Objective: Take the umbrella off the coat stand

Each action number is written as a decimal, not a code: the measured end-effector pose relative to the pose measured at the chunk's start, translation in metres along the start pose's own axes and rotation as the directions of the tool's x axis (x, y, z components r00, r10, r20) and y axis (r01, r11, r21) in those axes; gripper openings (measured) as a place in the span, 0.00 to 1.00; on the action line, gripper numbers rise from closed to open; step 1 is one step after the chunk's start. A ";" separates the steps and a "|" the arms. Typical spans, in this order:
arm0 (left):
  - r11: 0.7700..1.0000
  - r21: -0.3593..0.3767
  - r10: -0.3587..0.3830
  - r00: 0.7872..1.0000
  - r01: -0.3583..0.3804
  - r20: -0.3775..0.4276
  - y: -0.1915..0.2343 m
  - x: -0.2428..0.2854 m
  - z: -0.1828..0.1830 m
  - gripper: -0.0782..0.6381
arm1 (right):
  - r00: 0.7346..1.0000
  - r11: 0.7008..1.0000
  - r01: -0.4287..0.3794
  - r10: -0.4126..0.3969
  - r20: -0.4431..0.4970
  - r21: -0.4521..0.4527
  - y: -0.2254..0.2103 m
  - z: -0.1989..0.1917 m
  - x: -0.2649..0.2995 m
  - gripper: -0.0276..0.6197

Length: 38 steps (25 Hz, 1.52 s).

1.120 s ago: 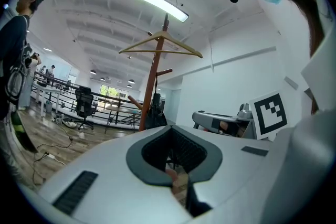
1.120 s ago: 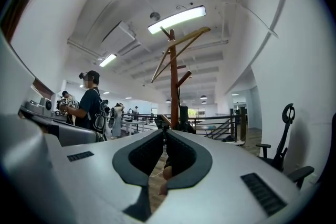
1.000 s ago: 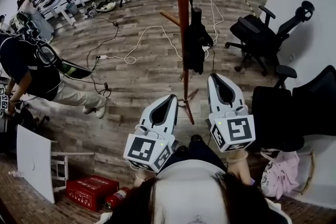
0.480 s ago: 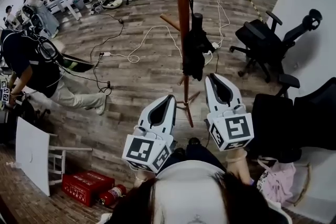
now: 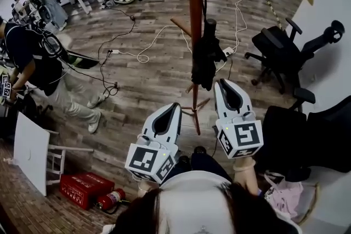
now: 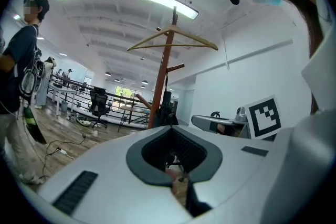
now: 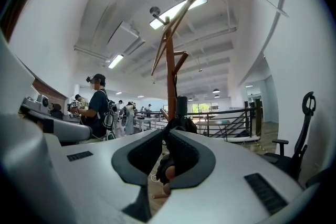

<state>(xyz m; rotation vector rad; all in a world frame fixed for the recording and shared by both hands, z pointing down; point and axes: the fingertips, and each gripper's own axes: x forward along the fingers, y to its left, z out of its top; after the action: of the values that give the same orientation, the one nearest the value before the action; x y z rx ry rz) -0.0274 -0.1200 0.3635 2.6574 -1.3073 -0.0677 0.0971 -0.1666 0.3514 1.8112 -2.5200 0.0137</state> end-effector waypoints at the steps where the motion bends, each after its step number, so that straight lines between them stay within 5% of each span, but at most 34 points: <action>1: 1.000 -0.001 0.007 1.000 -0.007 -0.002 0.001 0.001 -0.001 0.12 | 1.000 1.000 -0.004 0.004 -0.001 0.002 -0.002 -0.001 0.002 0.11; 38: 0.994 -0.010 0.107 0.992 -0.108 -0.072 0.033 0.040 -0.020 0.12 | 0.986 0.994 -0.102 0.106 -0.130 0.041 -0.023 -0.052 0.079 0.35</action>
<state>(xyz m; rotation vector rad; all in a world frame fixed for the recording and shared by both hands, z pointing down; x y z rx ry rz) -0.0261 -0.1685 0.3904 2.5481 -1.4191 0.0318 0.0950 -0.2470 0.4061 1.6288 -2.5324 0.1754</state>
